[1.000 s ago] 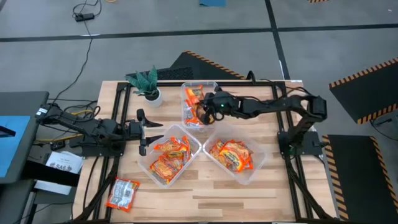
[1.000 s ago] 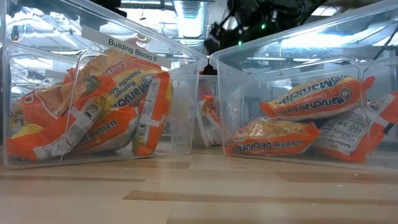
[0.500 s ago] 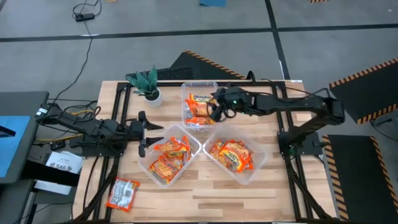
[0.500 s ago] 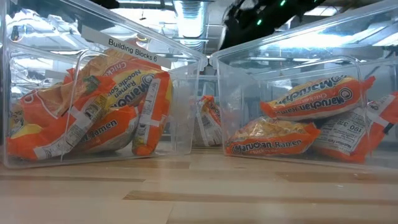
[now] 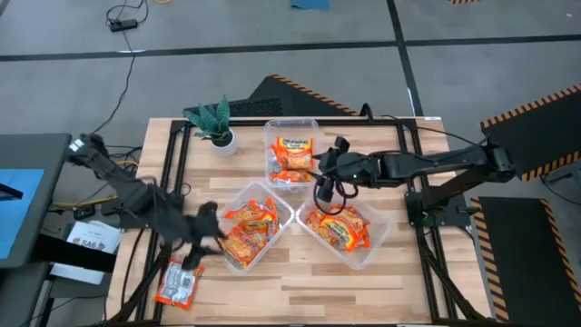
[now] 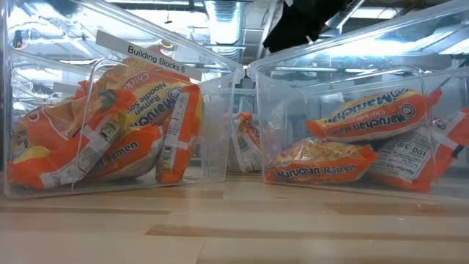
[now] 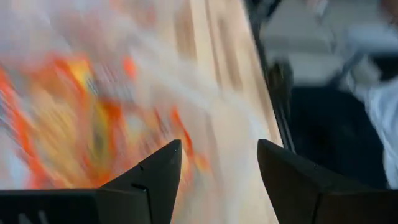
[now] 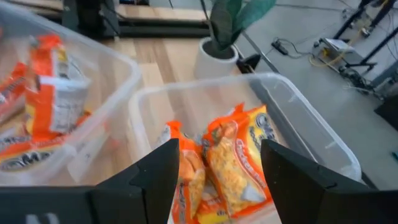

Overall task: Sort Maruchan noodles
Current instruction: Put the orange noodle pack into the bottom right transparent container

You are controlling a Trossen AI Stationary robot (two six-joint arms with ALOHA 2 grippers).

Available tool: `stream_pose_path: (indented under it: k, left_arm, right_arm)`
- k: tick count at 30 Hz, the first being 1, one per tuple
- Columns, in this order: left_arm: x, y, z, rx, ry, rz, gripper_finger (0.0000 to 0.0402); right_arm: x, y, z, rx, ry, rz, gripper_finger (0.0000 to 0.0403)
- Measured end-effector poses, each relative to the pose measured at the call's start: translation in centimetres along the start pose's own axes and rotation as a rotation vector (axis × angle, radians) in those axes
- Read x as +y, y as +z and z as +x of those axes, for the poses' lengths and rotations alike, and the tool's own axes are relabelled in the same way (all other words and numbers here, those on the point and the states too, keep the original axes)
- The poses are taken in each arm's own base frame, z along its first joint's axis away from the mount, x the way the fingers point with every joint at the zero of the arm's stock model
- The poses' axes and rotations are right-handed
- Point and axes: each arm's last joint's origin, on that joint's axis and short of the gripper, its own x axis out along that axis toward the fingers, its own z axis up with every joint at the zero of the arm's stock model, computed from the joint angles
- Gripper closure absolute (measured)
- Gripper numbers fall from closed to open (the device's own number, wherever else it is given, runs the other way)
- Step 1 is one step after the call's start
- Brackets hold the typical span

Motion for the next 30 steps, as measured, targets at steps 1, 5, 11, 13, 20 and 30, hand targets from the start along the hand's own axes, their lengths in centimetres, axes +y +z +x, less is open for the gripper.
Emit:
stream_pose_path:
  k: [1,5,11,13,20,30]
  left_arm:
    - [-1.1,0.2,0.2,0.077,0.003,-0.022,0.0203]
    - [-5.7,-0.1,1.3,0.356,0.028,-0.098,0.0203]
    - [-11.1,-3.3,3.8,0.617,0.240,-0.147,0.0203]
    - [-11.9,-5.2,4.9,0.689,0.357,-0.162,0.0203]
    - [-12.2,-11.0,7.2,0.855,0.548,-0.249,0.0203]
    - [-10.1,-12.0,6.2,0.688,0.458,-0.485,0.0203]
  right_arm:
    - [0.1,-0.1,0.0,0.010,-0.002,-0.007,0.0158]
    - [0.0,-0.5,0.0,0.045,-0.023,-0.006,0.0158]
    - [-0.3,-0.8,0.1,0.079,-0.034,0.003,0.0158]
    - [-0.5,-0.8,0.1,0.082,-0.047,0.013,0.0158]
    - [-0.8,-0.9,0.2,0.086,-0.067,0.018,0.0159]
    - [-1.9,-1.2,0.7,0.117,-0.104,0.029,0.0159]
